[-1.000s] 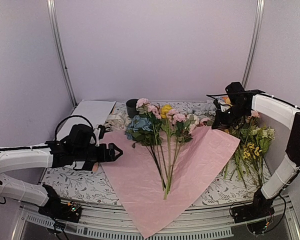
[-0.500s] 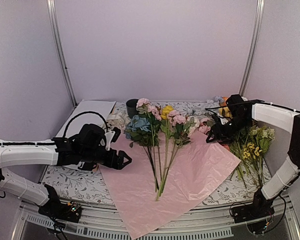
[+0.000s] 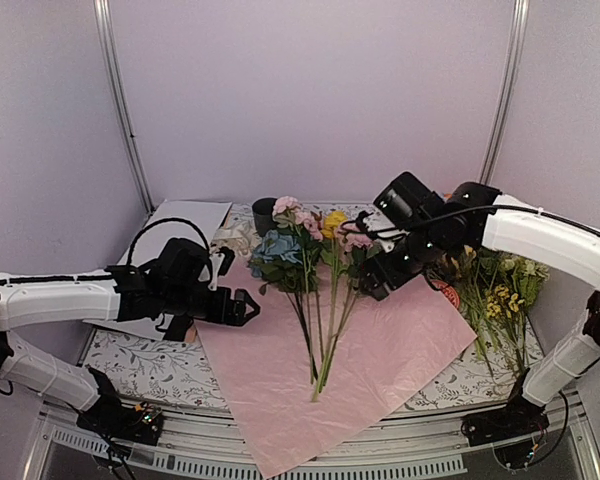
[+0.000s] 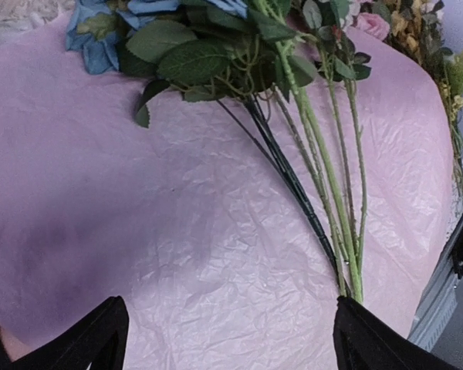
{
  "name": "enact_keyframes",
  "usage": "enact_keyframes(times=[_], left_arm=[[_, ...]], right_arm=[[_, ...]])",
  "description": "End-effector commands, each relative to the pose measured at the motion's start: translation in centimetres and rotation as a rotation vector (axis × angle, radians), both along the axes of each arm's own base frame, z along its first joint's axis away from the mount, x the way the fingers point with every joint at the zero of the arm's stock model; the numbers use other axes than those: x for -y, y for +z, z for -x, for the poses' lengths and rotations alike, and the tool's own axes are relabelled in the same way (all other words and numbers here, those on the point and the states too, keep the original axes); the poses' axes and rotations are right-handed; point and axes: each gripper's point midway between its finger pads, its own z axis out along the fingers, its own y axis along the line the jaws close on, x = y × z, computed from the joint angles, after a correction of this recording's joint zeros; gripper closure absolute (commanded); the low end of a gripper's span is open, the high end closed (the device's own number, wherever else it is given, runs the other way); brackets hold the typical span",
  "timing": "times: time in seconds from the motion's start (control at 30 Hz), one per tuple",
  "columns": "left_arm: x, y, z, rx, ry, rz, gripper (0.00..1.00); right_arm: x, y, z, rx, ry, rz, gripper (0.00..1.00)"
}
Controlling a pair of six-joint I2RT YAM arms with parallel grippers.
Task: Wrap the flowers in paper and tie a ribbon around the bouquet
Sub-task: Pick up the bottom corner of the flattened wrapping paper from the center of the board.
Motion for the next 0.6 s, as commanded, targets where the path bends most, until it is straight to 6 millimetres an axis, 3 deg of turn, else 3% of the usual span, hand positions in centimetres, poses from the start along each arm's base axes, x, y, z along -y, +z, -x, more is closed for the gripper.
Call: enact_keyframes(times=[0.0,0.13,0.27,0.33,0.43,0.57], left_arm=[[-1.3,-1.2,-0.6,-0.072,0.07,0.034,0.07],[-1.5,-1.9,0.0,-0.099,0.057,0.018,0.08],[-1.1,-1.2,1.1,-0.075,-0.003,0.027,0.1],[0.2,0.4,2.4,-0.012,-0.095,0.037,0.13],[3.0,3.7,6.0,0.126,-0.286,0.063,0.21],[5.7,7.0,12.4,0.307,-0.56,0.083,0.28]], right_arm=[[-7.9,-4.4,9.6,-0.114,0.424,-0.066,0.01],[-11.5,-8.2,16.6,-0.233,0.658,-0.077,0.01],[-12.7,-11.6,20.4,-0.244,0.785,0.012,0.01],[-12.0,-14.0,20.8,-0.273,0.788,0.056,0.03],[-11.0,-16.7,20.0,-0.307,0.726,0.111,0.07],[-10.8,-17.4,18.1,-0.418,0.606,-0.024,0.12]])
